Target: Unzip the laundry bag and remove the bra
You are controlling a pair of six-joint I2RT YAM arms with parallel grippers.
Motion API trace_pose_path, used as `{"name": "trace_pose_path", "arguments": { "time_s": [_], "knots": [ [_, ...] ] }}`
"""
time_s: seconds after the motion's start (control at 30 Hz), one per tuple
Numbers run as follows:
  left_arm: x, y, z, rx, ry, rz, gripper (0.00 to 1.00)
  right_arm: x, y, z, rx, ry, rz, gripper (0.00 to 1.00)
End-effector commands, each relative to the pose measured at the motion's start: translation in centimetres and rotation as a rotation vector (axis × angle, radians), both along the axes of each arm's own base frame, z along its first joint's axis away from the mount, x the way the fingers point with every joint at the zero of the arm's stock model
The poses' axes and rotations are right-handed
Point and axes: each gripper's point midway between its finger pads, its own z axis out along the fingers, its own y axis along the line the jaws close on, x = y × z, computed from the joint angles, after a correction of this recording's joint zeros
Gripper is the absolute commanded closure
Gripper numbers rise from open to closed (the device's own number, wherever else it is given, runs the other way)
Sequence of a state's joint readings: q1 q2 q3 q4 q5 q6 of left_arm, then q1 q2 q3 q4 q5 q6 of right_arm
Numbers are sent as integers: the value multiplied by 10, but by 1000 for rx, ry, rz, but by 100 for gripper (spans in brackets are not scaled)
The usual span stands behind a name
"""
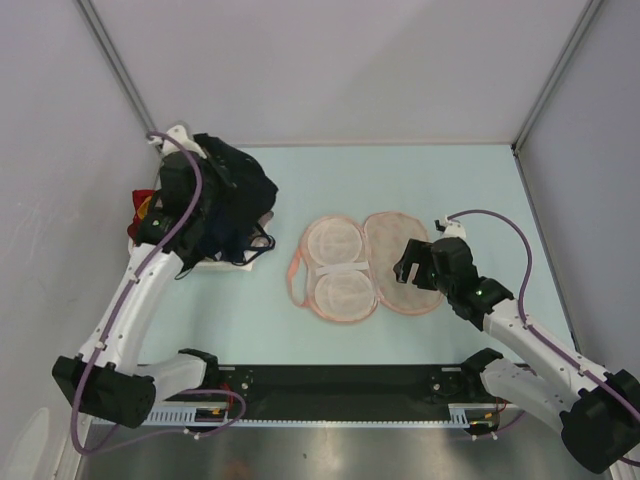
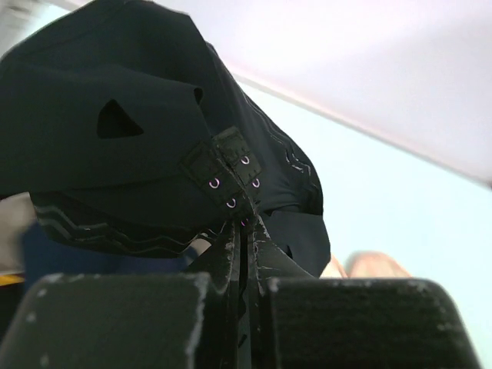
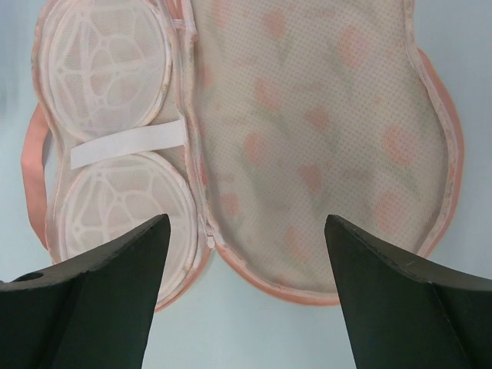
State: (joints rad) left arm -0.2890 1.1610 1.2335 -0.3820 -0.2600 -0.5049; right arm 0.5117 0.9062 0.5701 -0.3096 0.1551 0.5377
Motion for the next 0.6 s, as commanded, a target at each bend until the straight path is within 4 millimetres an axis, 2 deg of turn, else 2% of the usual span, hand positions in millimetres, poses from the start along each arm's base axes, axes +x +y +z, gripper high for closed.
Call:
{"name": "trace_pose_path", "arguments": {
  "time_s": [0.0,0.07,0.23,0.27,0.43,0.57],
  "knots": [
    [0,64,14,-30,-57,200,100,5,5,8,26,-37,12,13],
    [1,82,6,-33,-62,269,100,5,5,7,27,-38,15,13],
    [9,105,-22,-30,-16,344,100,5,7,10,36,-40,23,13],
    [12,106,-30,-26,0,349,100,6,7,10,39,-43,19,13],
    [25,104,-39,-33,-13,319,100,4,6,10,38,-41,17,13],
    [27,115,-51,-10,25,364,100,4,7,8,39,-35,20,13]
  ]
}}
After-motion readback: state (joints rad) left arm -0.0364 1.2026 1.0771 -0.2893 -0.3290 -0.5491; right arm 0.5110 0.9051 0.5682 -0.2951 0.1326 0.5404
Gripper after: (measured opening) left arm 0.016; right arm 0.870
